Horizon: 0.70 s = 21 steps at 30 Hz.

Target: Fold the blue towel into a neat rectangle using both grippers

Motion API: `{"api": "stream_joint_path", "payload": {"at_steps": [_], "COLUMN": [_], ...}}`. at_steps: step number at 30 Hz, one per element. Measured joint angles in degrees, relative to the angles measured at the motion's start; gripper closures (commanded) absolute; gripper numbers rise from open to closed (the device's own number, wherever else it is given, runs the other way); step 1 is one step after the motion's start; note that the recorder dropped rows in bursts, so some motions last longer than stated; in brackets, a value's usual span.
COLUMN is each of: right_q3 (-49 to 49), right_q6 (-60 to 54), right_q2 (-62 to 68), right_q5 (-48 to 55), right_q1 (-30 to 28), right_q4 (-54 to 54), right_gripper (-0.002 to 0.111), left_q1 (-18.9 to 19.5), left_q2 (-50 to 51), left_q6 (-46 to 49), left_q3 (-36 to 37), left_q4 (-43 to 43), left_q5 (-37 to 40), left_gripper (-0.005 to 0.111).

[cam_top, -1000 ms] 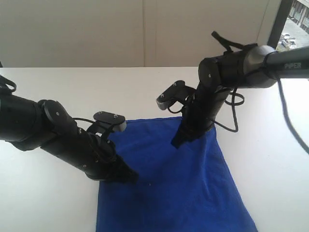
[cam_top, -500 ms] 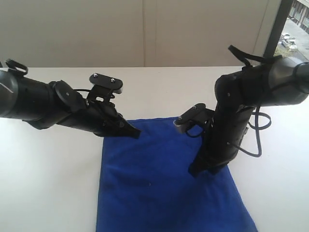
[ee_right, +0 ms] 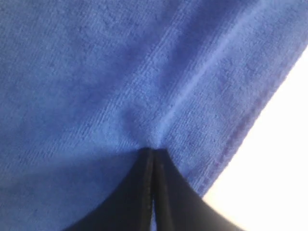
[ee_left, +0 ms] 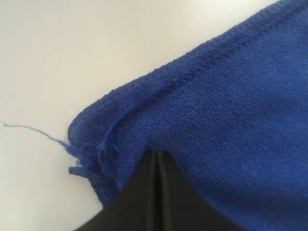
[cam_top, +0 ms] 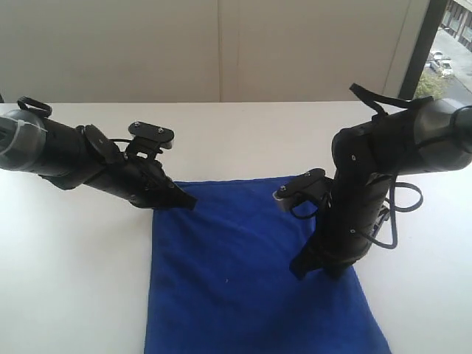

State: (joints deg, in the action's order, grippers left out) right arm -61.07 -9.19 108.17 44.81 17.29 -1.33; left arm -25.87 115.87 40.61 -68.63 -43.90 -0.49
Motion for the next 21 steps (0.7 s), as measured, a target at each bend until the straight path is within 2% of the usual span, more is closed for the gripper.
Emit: {"api": "stream_joint_path", "payload": {"at_steps": [13, 21], "right_q3": [0.3, -0.2], "right_q6": [1.5, 1.5], "right_q2": [-1.8, -8.7], "right_q5": [-0.1, -5.8], "right_q1": [0.0, 0.0], "right_q4": [-2.2, -2.5], "right_gripper": [0.108, 0.108], "left_q1": [0.7, 1.0], "left_q2": [0.0, -2.2], "left_q6": [0.4, 0.6], "left_q3": [-0.4, -6.0], "left_q4": [0.0, 0.2], "left_q5": [0.5, 7.1], "left_gripper": [0.107, 0.107]}}
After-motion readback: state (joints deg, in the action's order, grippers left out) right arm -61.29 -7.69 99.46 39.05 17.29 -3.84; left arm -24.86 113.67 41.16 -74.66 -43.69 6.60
